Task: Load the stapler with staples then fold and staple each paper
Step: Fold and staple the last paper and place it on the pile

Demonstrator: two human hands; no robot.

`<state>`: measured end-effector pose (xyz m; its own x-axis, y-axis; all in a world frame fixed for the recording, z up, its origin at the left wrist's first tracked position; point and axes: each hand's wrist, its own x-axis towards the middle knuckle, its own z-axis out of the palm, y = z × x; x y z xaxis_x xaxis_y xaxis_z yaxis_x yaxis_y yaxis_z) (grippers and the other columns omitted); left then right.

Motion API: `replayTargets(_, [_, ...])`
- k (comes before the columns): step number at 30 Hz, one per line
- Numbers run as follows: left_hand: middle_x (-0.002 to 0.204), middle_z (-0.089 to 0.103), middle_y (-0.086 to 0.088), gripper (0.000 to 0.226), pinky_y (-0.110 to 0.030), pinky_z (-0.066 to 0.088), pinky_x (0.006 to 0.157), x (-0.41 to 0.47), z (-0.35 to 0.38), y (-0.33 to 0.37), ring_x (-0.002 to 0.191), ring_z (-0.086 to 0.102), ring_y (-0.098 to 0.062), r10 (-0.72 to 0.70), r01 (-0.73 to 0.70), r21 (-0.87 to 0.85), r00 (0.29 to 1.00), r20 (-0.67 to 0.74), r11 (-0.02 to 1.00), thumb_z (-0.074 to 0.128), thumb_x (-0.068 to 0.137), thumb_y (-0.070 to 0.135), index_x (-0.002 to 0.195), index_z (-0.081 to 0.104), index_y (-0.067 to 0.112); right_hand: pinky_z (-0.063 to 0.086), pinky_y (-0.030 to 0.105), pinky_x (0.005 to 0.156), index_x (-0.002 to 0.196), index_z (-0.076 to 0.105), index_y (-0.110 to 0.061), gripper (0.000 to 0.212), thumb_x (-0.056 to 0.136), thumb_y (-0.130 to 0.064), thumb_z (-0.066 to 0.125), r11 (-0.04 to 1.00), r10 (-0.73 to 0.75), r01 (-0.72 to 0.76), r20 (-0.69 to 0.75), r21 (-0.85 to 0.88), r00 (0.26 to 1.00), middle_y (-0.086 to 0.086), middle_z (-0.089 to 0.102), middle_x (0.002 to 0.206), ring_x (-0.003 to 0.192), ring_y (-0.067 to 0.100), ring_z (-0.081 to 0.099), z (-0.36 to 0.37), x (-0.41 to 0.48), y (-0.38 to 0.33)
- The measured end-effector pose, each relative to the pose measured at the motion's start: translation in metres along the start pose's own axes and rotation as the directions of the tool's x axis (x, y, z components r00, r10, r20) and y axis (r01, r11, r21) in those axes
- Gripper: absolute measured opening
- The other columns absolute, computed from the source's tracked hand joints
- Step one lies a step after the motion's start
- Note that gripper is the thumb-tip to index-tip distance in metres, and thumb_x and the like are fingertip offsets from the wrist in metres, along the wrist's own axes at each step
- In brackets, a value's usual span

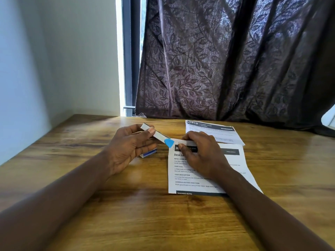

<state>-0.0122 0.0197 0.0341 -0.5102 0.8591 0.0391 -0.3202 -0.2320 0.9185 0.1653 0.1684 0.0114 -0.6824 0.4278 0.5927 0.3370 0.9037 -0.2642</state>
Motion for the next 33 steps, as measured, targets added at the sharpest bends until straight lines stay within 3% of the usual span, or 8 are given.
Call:
replayTargets(6, [0.11,0.076,-0.021,0.044,-0.031,0.065,0.076,0.0,-0.001,-0.003,0.102,0.076,-0.03,-0.021,0.02,0.021,0.999,0.039,1.0,0.077,0.067,0.003,0.11,0.069,0.001,0.042,0.037,0.088,0.105,0.062,-0.025,0.022,0.094,-0.044,0.059,1.0,-0.007,0.007,-0.032,-0.004,0.999,-0.016,0.057,0.093,0.092,0.01,0.053,0.0,-0.001,-0.003])
replayTargets(10, [0.102,0.078,-0.019,0.04,-0.03,0.065,0.074,0.0,0.0,-0.005,0.093,0.078,-0.026,-0.02,0.02,0.005,0.999,0.028,1.0,0.077,0.065,0.002,0.104,0.068,0.0,0.044,0.042,0.087,0.103,0.063,-0.024,0.024,0.088,-0.041,0.056,0.999,-0.009,0.011,-0.054,0.033,0.999,-0.01,0.064,0.096,0.093,0.015,0.056,-0.003,-0.001,-0.007])
replayTargets(24, [0.102,0.077,-0.023,0.035,-0.029,0.065,0.069,-0.003,0.007,-0.005,0.087,0.079,-0.027,0.05,-0.051,-0.034,0.998,-0.03,0.998,0.076,0.068,0.003,0.1,0.062,0.001,0.044,0.043,0.09,0.105,0.064,-0.025,0.025,0.091,-0.043,0.054,0.999,-0.001,0.006,-0.101,0.049,0.995,-0.01,0.065,0.096,0.092,0.012,0.055,-0.005,-0.001,-0.009])
replayTargets(29, [0.099,0.078,-0.021,0.039,-0.028,0.065,0.07,-0.003,0.012,-0.004,0.085,0.079,-0.023,0.067,-0.067,0.0,0.998,-0.015,0.998,0.076,0.066,0.004,0.102,0.061,0.0,0.037,0.041,0.093,0.11,0.062,-0.031,0.036,0.097,-0.056,0.04,0.999,-0.023,0.028,-0.104,0.046,0.994,-0.017,0.062,0.1,0.098,0.009,0.051,-0.009,-0.002,-0.009])
replayTargets(33, [0.098,0.078,-0.018,0.038,-0.028,0.065,0.072,-0.002,0.014,-0.009,0.085,0.078,-0.021,0.08,-0.08,0.024,0.997,0.0,0.996,0.077,0.066,0.005,0.101,0.061,0.001,0.037,0.041,0.094,0.112,0.065,-0.03,0.036,0.095,-0.055,0.046,0.997,-0.069,0.072,-0.099,0.03,0.993,-0.014,0.061,0.101,0.102,0.012,0.051,-0.006,-0.002,-0.01])
